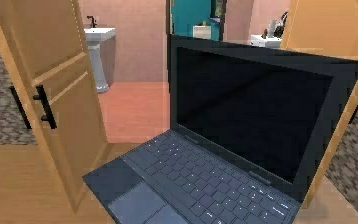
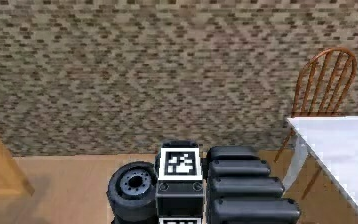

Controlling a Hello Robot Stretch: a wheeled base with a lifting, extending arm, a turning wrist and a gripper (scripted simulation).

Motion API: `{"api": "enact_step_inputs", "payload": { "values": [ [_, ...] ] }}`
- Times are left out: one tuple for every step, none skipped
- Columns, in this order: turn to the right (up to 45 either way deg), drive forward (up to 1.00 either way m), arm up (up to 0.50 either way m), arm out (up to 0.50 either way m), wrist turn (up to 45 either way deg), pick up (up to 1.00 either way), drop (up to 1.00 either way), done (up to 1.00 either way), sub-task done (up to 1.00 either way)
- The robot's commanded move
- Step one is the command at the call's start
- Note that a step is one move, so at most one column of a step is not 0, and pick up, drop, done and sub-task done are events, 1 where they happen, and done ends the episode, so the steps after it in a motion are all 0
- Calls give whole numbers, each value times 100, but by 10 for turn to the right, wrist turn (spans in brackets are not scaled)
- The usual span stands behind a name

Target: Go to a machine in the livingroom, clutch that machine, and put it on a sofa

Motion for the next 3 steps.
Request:
{"api": "enact_step_inputs", "payload": {
  "values": [
    [0, 25, 0, 0, 0, 0, 0, 0, 0],
    [-450, 0, 0, 0, 0, 0, 0, 0, 0],
    [-390, 0, 0, 0, 0, 0, 0, 0, 0]
  ]
}}
